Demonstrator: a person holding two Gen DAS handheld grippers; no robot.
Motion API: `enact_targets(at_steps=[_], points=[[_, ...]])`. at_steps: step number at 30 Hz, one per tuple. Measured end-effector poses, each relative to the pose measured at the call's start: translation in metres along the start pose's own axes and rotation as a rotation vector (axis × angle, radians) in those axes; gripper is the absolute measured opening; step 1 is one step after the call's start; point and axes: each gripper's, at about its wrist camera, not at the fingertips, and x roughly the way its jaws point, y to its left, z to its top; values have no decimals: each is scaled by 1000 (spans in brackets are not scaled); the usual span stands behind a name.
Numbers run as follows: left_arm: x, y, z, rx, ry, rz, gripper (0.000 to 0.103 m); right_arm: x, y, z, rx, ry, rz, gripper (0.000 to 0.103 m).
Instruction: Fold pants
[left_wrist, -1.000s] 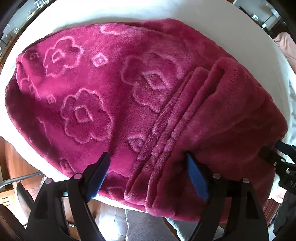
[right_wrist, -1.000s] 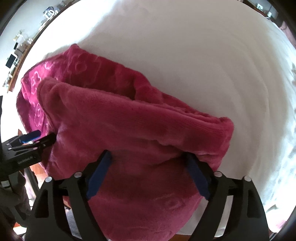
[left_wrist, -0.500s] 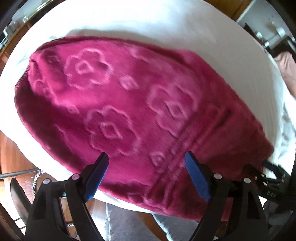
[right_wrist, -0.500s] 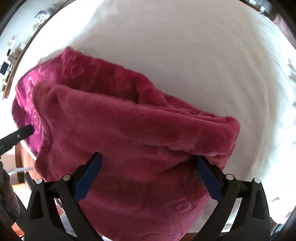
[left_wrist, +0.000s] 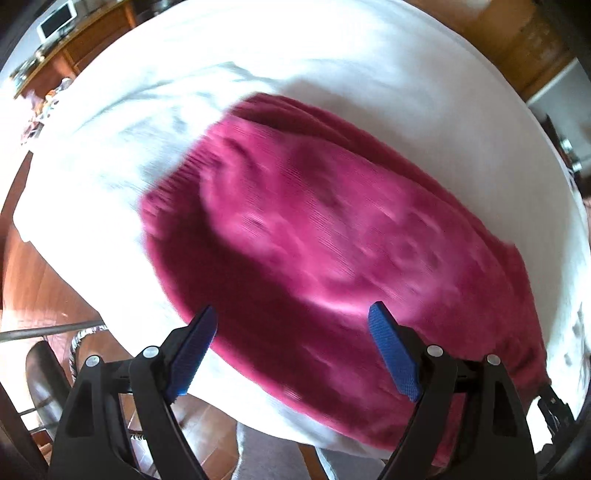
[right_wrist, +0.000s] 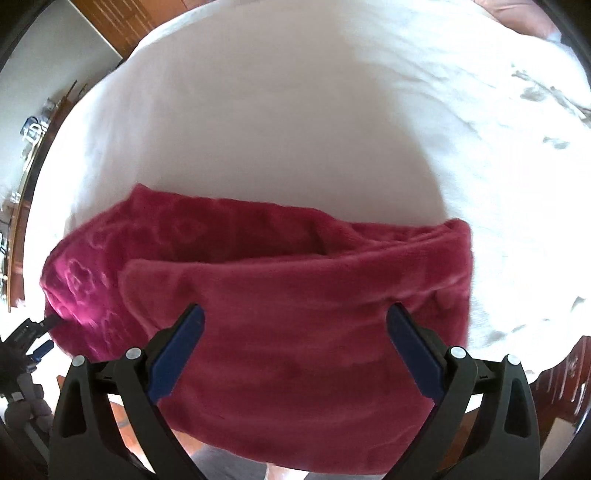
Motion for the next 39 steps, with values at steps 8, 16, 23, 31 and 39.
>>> enact_targets(at_steps=[8, 16, 23, 31, 39], points=[[10, 92, 58, -61, -32, 7, 84, 3, 53, 2, -6, -13, 4, 100], [45, 145, 91, -101, -55, 4, 84, -2, 89, 9, -58, -37, -10, 100], [85, 172, 105, -70, -23, -88, 84, -8, 111, 15, -108, -64, -34, 100], [117, 183, 121, -36, 20, -173, 93, -2, 120, 8, -125, -47, -48, 100], [141, 188, 130, -34, 29, -200, 96, -1, 114, 1, -124, -28, -71, 100]])
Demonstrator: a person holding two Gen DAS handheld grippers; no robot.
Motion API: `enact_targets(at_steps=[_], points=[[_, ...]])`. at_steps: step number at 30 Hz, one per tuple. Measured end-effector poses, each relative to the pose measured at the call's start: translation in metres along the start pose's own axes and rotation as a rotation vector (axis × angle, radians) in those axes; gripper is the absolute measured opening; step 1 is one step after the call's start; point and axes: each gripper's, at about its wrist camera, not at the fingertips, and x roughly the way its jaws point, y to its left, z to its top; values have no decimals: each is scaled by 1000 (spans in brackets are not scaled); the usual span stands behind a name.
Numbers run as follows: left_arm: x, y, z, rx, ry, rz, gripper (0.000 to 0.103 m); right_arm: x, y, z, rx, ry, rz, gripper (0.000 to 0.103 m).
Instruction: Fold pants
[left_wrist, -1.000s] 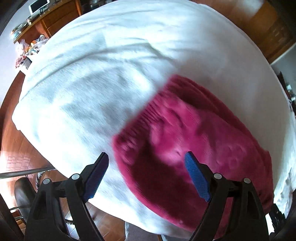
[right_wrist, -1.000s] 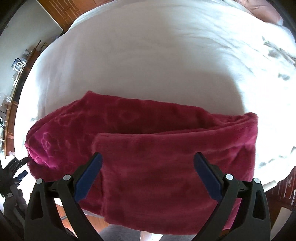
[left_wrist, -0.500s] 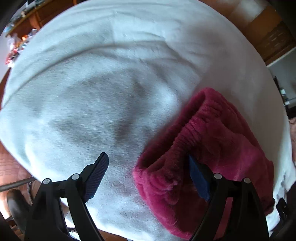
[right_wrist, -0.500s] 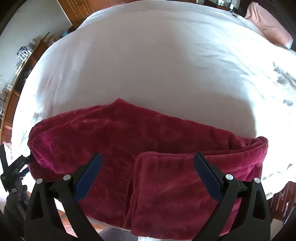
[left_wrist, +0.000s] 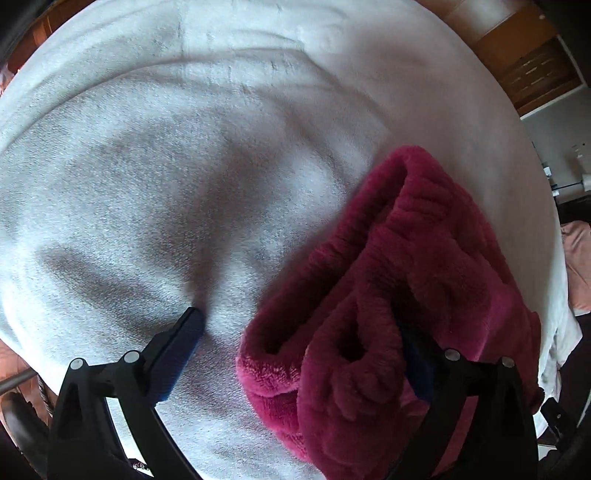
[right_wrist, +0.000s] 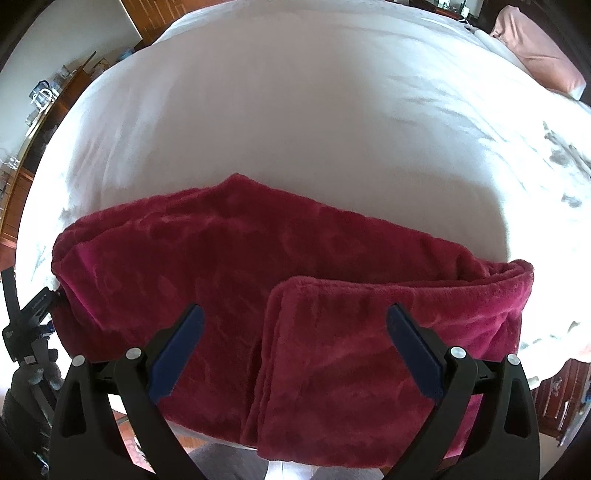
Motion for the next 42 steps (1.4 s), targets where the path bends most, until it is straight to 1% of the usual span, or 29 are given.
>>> enact_targets(at_steps=[2, 5, 6, 8, 10, 11, 12, 13, 15, 18, 21, 27, 32, 33, 34, 36, 41, 42], points=[[-3, -4, 2, 5, 8, -16, 93, 0, -1, -2, -1, 3, -4, 100], [0, -5, 5, 12, 23, -47, 83, 0, -1, -3, -3, 9, -6, 100], [1, -2, 7, 14, 26, -59, 78, 0, -1, -4, -3, 10, -6, 100], [3, -2, 9, 12, 34, -71, 71, 1, -3, -4, -1, 15, -6, 100], [3, -2, 12, -1, 50, -101, 53, 0, -4, -5, 2, 15, -7, 100], [3, -1, 13, -5, 55, -111, 49, 0, -5, -4, 4, 15, -6, 100], [2, 1, 12, -2, 57, -113, 44, 0, -5, -4, 6, 15, -6, 100], [0, 1, 14, 5, 59, -114, 40, 0, -6, -4, 8, 15, -5, 100], [-8, 2, 13, 13, 58, -129, 37, -1, -8, -4, 11, 14, -1, 100], [-30, 1, 9, 33, 44, -191, 35, -2, -11, -4, 15, 10, 7, 100], [-55, -13, -14, 52, 15, -247, 34, -4, -15, -4, 15, 8, 19, 100], [-103, -35, -35, 58, -38, -336, 34, -13, -27, -4, 2, -5, 47, 100], [-125, -69, -48, 95, -71, -397, 33, -25, -52, -7, 6, -17, 64, 100], [-131, -83, -55, 118, -76, -413, 33, -27, -59, -8, 9, -19, 65, 100], [-132, -82, -65, 132, -79, -421, 33, -30, -67, -10, 12, -22, 66, 100], [-142, -110, -79, 171, -84, -443, 33, -36, -87, -13, 27, -26, 68, 100], [-156, -175, -117, 286, -91, -498, 33, -44, -138, -24, 86, -24, 67, 100], [-153, -189, -123, 304, -90, -503, 33, -45, -148, -26, 99, -22, 68, 100]])
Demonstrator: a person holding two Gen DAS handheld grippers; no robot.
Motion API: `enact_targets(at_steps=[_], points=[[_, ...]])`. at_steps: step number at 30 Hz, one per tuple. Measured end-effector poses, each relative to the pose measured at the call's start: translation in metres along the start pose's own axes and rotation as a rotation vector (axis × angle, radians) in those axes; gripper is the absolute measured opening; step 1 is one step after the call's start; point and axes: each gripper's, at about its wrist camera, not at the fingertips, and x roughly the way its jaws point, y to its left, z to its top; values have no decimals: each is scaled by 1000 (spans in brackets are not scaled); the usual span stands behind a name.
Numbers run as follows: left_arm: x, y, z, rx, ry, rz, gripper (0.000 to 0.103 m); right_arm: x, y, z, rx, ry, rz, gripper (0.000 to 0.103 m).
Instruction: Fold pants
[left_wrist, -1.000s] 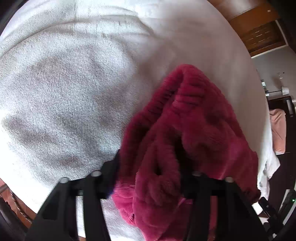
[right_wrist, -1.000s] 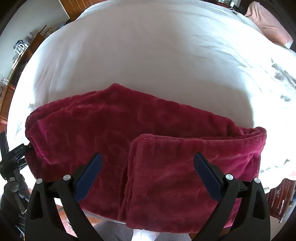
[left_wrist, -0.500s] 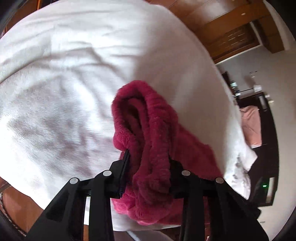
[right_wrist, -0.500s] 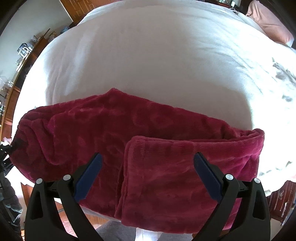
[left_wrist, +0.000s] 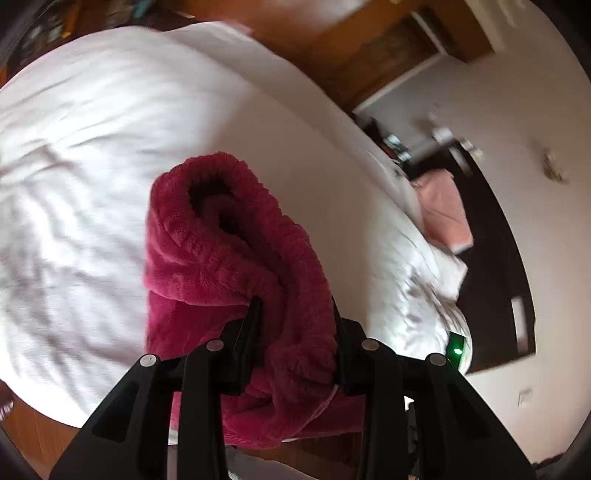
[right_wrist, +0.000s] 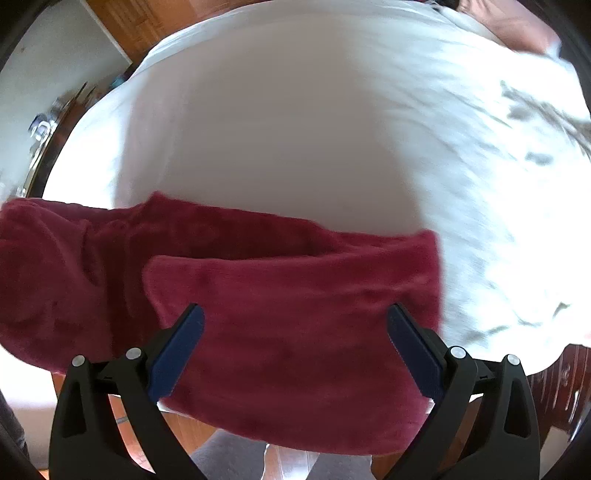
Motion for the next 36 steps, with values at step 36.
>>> enact_targets(at_steps=[36], points=[[226, -231, -162, 474, 447, 59, 34, -10, -212, -41, 209, 38, -23, 100]])
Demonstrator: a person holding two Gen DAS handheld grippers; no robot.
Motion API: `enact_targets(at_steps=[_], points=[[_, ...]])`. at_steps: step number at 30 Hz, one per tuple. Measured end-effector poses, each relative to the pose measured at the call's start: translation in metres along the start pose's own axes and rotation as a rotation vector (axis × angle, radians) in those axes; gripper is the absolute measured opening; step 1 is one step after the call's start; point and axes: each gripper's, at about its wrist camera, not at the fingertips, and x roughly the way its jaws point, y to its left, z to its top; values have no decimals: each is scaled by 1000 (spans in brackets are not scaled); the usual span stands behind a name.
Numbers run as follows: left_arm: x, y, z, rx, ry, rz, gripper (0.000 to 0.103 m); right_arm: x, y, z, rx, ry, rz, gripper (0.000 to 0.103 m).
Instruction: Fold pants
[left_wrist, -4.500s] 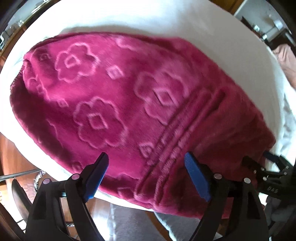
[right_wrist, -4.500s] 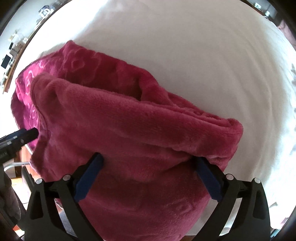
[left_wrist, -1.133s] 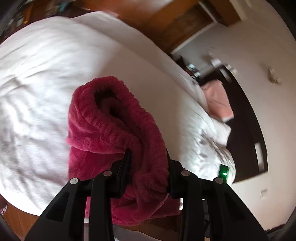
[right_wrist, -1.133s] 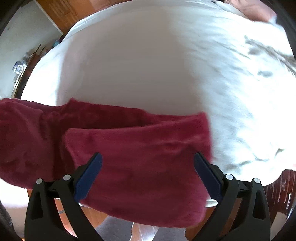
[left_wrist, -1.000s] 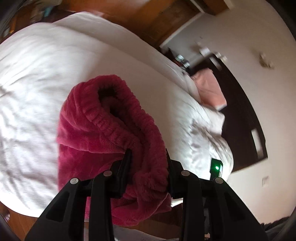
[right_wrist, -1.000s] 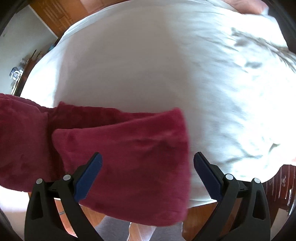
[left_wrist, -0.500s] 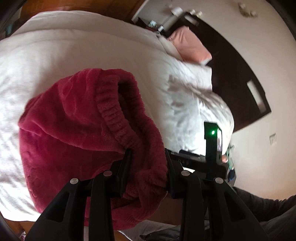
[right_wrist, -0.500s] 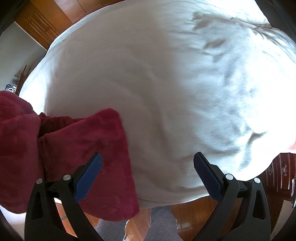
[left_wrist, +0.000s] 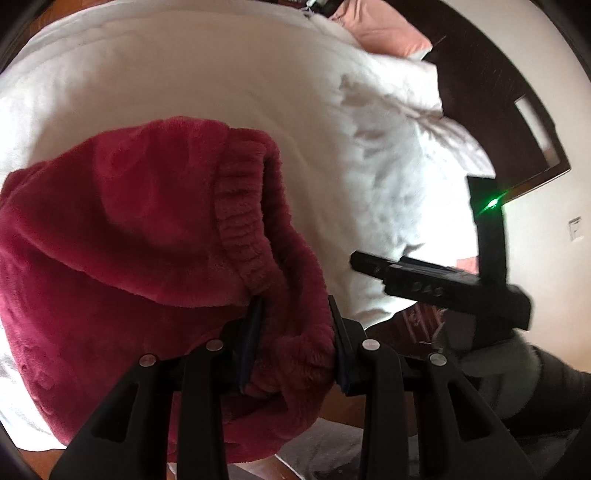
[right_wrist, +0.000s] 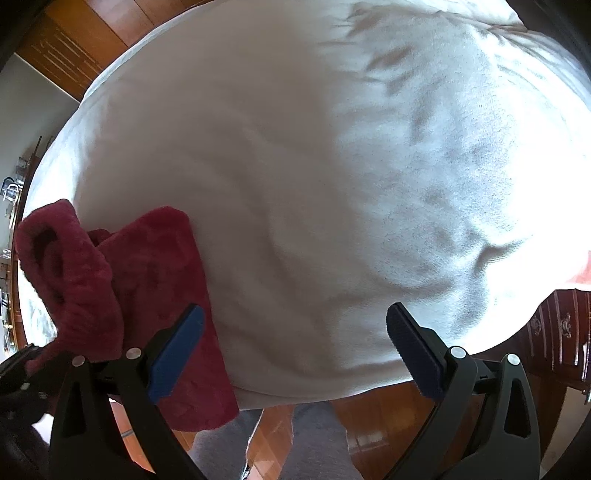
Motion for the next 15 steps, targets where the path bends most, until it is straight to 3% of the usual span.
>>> enact_targets(at_steps=[12, 15], points=[[33, -9, -12, -7, 45, 6, 38, -1, 7, 7, -49, -5, 13, 100], [37, -8, -14, -20, 29, -4, 51, -2, 8, 9, -55, -7, 22, 100]])
